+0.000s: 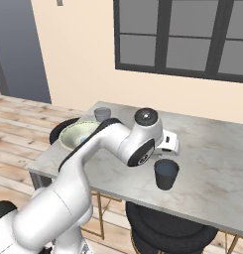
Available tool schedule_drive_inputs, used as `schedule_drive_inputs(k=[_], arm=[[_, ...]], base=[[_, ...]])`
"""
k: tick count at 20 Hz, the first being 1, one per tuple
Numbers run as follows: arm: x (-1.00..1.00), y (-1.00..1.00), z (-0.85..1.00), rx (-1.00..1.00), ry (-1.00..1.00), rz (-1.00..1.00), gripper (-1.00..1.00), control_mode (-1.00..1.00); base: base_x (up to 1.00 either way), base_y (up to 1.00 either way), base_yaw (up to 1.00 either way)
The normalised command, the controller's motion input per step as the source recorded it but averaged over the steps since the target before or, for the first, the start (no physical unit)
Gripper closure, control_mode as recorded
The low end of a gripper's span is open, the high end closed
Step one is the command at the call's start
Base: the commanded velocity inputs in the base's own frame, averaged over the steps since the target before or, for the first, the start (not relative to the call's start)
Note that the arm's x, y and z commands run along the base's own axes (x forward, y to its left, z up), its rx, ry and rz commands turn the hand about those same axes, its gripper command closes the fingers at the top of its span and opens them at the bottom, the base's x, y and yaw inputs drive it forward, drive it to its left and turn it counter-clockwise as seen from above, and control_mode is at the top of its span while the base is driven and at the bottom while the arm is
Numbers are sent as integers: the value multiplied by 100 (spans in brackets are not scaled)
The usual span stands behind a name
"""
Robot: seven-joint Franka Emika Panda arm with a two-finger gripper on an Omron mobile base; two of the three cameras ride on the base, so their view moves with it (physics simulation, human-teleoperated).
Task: There are four ice cubes in the ice bowl. Place two ice cubes in each glass of water.
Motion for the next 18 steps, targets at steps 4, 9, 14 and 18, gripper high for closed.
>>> schedule_drive_inputs(k=[4, 9, 14, 18], arm=[[0, -17, -39, 2, 3, -12, 100, -100], [16, -12, -34, 0, 5, -7, 100, -100], [4, -25, -5, 6, 3, -1, 100, -100], [3, -15, -12, 6, 5, 0, 100, -100]], base=[[0, 0, 0], [0, 0, 0], [0, 0, 0], [0, 0, 0]])
